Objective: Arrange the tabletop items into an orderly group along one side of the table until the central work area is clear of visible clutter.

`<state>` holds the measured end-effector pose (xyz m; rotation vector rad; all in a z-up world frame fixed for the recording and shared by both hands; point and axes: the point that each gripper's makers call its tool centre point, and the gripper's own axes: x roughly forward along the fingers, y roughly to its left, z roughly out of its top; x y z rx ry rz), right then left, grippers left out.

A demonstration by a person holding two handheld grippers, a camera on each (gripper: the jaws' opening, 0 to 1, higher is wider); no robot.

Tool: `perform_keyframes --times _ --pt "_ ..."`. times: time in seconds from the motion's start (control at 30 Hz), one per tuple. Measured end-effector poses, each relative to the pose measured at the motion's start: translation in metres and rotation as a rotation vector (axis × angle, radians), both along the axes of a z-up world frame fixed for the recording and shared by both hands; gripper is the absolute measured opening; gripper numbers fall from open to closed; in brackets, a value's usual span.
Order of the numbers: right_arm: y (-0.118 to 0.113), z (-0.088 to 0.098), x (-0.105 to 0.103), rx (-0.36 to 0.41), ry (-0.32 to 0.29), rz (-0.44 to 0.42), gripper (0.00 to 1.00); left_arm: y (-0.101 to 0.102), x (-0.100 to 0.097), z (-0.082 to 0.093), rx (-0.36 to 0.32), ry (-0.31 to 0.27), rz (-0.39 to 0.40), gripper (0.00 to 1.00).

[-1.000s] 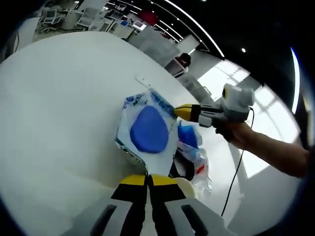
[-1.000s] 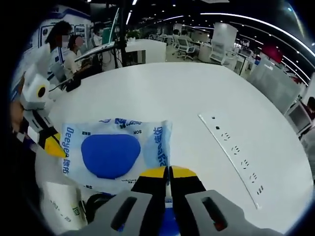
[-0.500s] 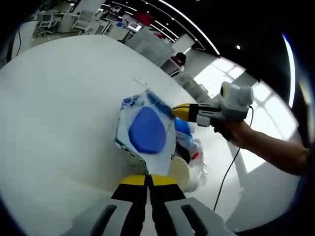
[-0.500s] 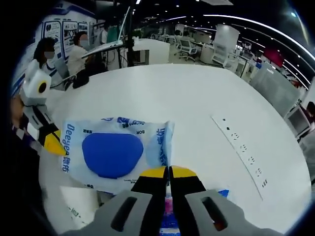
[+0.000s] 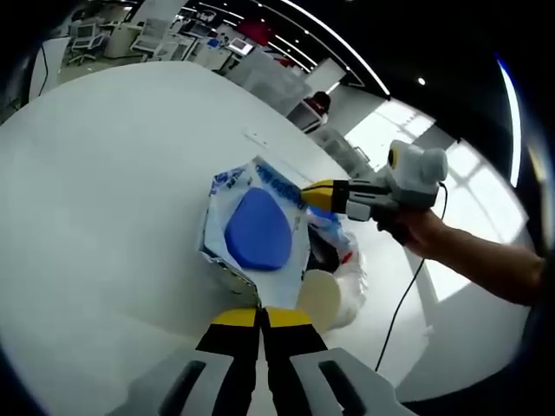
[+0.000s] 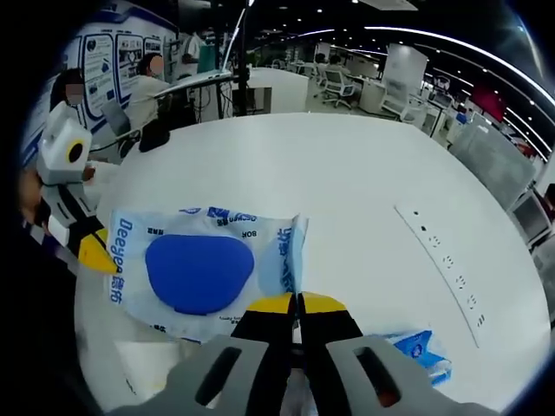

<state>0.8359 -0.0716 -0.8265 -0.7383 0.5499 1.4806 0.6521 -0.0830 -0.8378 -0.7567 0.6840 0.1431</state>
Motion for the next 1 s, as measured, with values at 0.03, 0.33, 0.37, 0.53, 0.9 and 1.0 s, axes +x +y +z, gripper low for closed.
perform_keyframes --times 0.03,0.33,0.37,0.53,0.9,1.0 --pt "0.001 -0.001 -0.004 -0.002 0.002 0.001 0.00 0.000 -0.002 -0.001 -0.002 0.003 0.001 0.00" --pt "-0.006 -0.014 -0.017 -0.034 0.014 0.003 0.00 -0.004 -0.017 -0.012 -0.016 0.033 0.007 0.00" --pt "-0.006 -0.017 -0.017 -0.038 0.013 0.003 0.00 -0.004 -0.017 -0.013 -0.016 0.036 0.006 0.00" --pt "-0.007 -0.023 -0.018 -0.048 -0.005 0.008 0.00 -0.005 -0.019 -0.017 -0.004 0.046 -0.005 0.00" --pt "-0.007 -0.023 -0.015 -0.083 -0.076 0.069 0.00 -0.004 -0.019 -0.022 0.010 0.053 -0.016 0.12" --pt "-0.003 -0.020 -0.016 -0.065 -0.040 0.051 0.04 -0.004 -0.020 -0.022 0.012 0.058 -0.017 0.15"
